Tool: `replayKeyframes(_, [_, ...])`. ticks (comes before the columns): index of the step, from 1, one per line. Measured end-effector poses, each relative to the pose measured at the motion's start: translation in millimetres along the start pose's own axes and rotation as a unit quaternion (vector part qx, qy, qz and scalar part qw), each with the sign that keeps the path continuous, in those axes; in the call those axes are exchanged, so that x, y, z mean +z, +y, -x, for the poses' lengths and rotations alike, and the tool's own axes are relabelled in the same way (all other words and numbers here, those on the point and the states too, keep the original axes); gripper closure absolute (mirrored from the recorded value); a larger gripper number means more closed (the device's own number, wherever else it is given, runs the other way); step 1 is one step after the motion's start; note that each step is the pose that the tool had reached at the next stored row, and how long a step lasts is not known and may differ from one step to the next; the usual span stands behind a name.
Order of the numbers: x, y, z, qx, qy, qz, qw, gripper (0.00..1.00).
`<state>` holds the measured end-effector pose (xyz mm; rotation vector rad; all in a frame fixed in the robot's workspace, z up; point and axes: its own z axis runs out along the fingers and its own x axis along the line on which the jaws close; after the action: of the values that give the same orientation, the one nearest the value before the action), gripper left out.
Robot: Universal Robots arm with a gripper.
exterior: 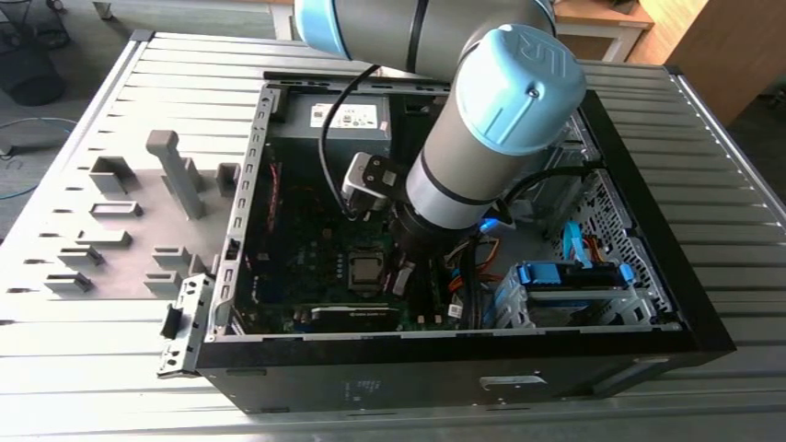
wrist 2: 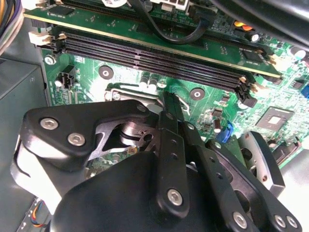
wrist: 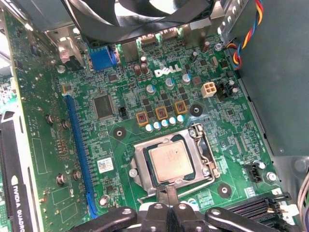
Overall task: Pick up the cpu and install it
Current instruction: 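Install the first cpu locking lever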
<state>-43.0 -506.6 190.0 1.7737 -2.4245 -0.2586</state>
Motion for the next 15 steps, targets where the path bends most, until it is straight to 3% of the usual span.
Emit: replayKeyframes(15, [0.7, -1.5, -1.5, 0.0, 0.0, 0.0, 1.0, 0.89])
